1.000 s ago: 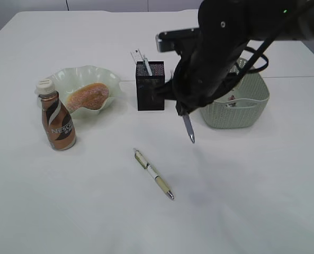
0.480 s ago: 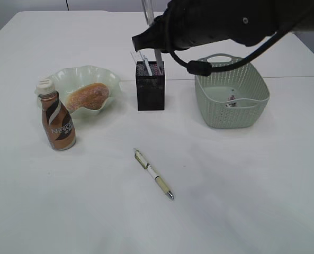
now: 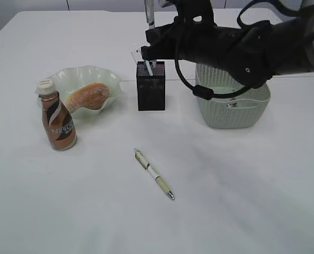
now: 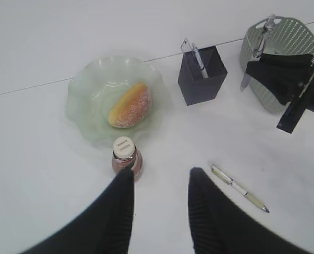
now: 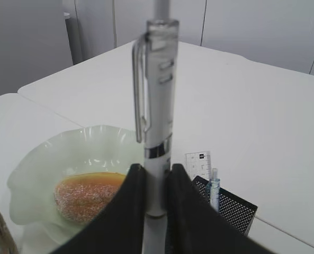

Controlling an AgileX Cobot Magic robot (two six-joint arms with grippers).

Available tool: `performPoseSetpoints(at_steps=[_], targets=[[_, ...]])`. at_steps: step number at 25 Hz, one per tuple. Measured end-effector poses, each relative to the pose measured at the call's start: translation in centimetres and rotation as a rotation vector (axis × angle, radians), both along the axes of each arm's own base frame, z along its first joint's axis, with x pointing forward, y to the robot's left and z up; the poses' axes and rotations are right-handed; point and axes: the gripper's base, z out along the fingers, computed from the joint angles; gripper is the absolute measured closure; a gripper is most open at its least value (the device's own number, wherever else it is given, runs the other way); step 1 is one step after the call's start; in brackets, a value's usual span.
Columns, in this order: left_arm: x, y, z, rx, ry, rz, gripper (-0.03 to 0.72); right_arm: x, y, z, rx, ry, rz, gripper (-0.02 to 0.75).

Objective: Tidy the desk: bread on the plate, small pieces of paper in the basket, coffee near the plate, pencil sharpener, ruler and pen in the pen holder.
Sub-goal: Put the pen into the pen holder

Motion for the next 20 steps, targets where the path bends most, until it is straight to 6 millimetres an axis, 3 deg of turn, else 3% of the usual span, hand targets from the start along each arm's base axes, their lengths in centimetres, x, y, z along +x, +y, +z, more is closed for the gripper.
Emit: performPoseSetpoints(at_steps=[13, 20], targets=[[0.0, 0.0, 0.0, 0.003, -0.001, 0.002, 0.435, 5.9, 1.7, -3.7, 0.033, -0.109, 0.024, 0.660], [0.0, 0.0, 0.0, 0.003, -0.001, 0.002, 0.435, 8.2, 0.4, -4.4, -0.023, -0.065, -0.057, 0.660]])
